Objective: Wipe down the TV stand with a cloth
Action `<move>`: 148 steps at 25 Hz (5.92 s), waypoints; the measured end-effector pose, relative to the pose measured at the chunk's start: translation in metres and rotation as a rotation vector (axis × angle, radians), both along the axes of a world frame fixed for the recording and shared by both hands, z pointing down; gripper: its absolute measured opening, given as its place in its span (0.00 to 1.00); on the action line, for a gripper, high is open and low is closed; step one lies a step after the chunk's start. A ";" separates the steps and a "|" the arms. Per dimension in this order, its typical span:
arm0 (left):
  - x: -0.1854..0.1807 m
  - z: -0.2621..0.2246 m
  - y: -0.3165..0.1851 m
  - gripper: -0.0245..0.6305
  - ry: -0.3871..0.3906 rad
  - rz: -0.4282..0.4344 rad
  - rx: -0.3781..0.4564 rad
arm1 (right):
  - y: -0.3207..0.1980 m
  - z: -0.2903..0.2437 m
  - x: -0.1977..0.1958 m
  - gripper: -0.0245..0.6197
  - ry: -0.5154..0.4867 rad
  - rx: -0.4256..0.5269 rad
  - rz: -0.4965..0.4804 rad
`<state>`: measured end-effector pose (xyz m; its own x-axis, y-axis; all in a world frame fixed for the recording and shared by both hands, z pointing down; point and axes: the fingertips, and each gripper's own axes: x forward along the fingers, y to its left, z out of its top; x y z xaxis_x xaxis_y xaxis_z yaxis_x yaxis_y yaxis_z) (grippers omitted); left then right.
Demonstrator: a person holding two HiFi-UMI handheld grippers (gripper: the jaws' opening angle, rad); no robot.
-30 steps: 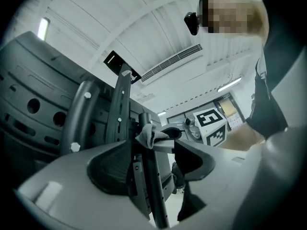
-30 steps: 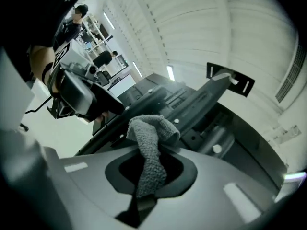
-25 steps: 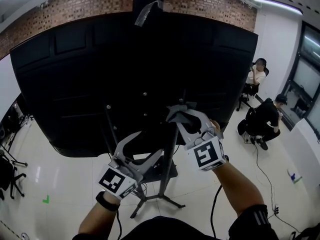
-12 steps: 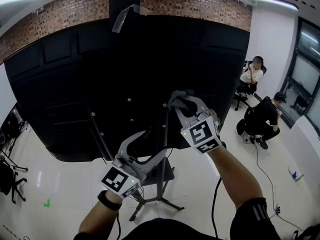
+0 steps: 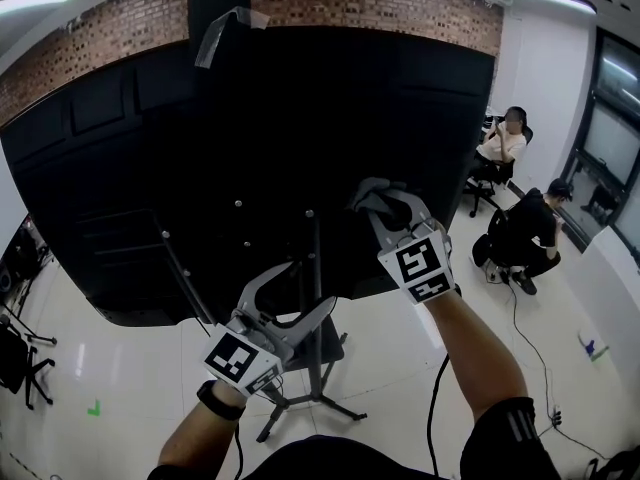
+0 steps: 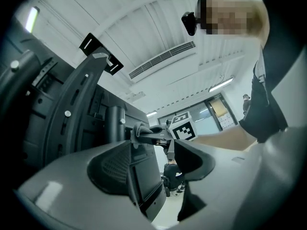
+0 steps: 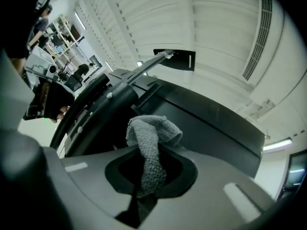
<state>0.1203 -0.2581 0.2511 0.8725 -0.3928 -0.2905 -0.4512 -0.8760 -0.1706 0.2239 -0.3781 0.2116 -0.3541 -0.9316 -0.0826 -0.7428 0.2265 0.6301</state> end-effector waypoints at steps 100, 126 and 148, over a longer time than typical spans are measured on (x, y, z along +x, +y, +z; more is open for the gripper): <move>-0.289 0.001 0.027 0.50 0.014 -0.303 0.045 | 0.095 -0.035 -0.396 0.10 0.255 0.127 -0.392; -0.372 0.013 0.006 0.50 0.046 -0.314 0.012 | -0.004 0.012 -0.501 0.09 0.932 0.170 -0.049; -0.347 0.018 -0.001 0.50 0.071 -0.237 -0.024 | 0.030 0.012 -0.473 0.09 0.828 0.078 -0.082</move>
